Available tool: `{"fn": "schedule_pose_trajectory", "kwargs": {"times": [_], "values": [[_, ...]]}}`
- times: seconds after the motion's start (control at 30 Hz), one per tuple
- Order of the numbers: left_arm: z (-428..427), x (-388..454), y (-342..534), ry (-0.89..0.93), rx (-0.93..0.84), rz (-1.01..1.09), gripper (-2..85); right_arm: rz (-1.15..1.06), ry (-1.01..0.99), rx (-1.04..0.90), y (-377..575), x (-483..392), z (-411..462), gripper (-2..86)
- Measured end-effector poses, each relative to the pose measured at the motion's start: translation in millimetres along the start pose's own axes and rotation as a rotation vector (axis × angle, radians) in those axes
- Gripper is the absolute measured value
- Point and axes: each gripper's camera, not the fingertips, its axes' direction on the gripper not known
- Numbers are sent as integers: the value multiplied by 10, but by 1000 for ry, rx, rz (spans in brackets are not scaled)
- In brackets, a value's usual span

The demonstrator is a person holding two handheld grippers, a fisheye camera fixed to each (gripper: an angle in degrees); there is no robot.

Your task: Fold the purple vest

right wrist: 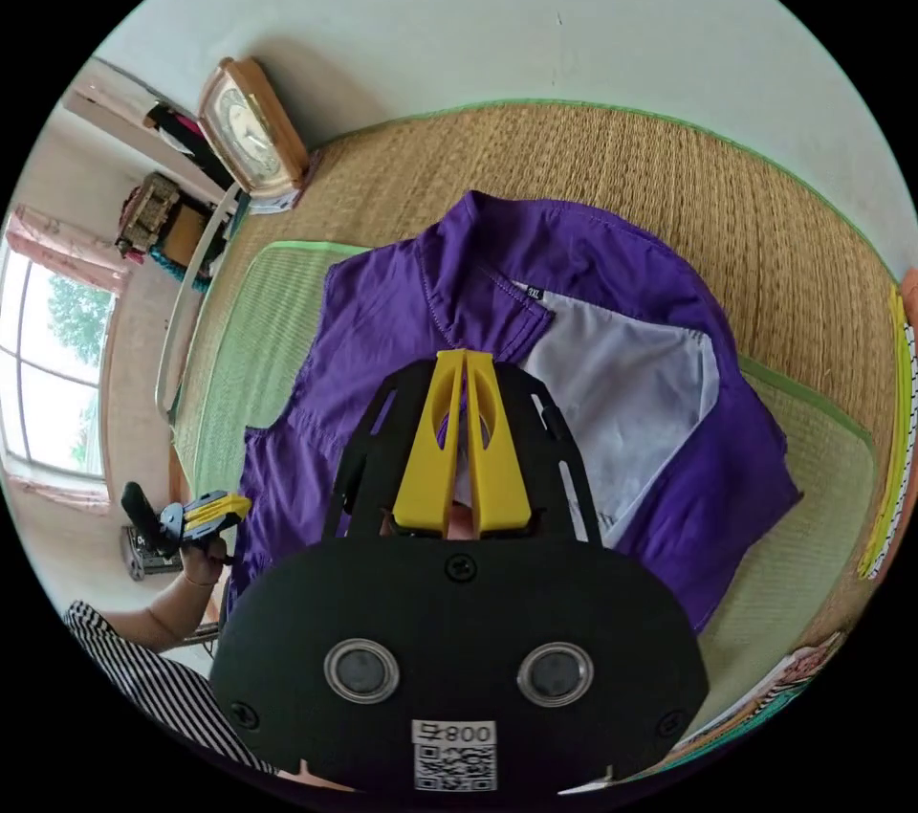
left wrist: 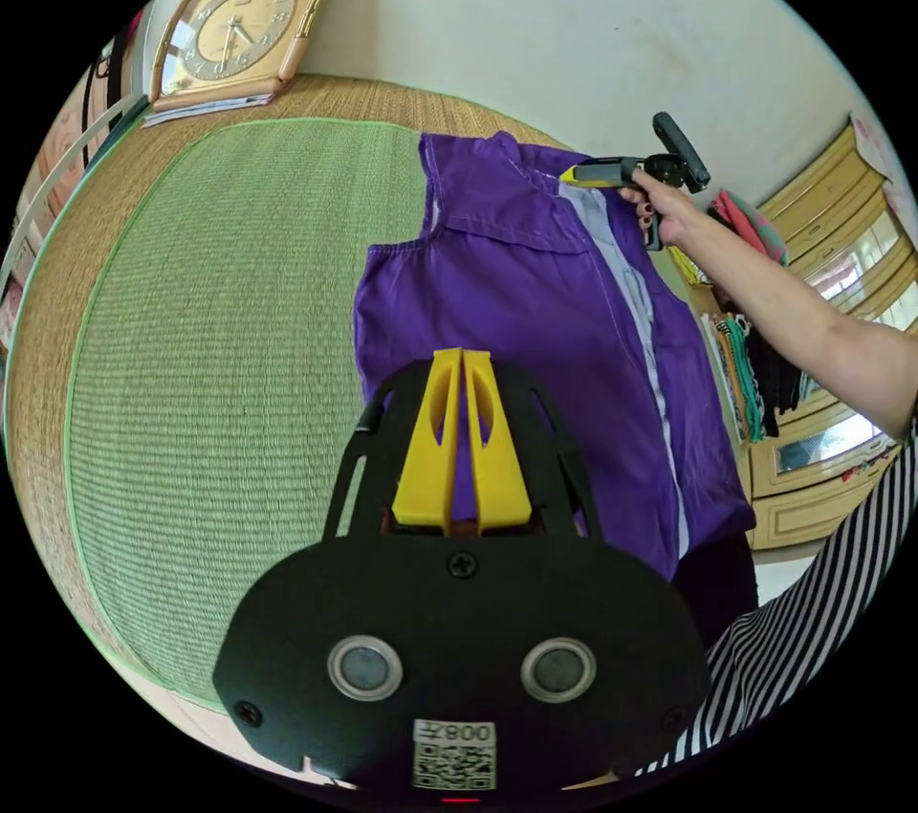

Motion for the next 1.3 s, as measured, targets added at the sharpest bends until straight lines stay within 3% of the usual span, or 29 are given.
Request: {"fn": "schedule_pose_trajectory", "kwargs": {"times": [0.13, 0.23, 0.4, 0.47, 0.53, 0.73, 0.93, 1.1, 1.3], "values": [[-109, 188, 265, 37, -39, 21, 1, -106, -112, 10, 704, -222, -447, 1], [-46, 345, 495, 72, -138, 32, 1, -187, -193, -101, 1564, -560, -482, 1], [109, 537, 783, -54, -259, 60, 2, -136, -265, -264, 2893, -960, -252, 2], [201, 573, 857, -81, -280, 74, 2, -110, -205, -369, 3253, -1023, -9, 2], [191, 585, 860, -67, -282, 26, 3, -78, -191, -398, 3363, -980, 74, 3], [100, 963, 930, 43, -176, 86, 22, -46, -171, -174, 3467, -960, -616, 19], [521, 1519, 716, 241, -219, 207, 72, 15, -59, -204, 3738, -908, -571, 71], [921, 2013, 311, 234, -244, 345, 79, 9, -28, -228, 3826, -971, -458, 71], [1521, 2454, -150, 172, -304, 445, 89, 94, -29, -79, 3619, -472, -864, 62]]}}
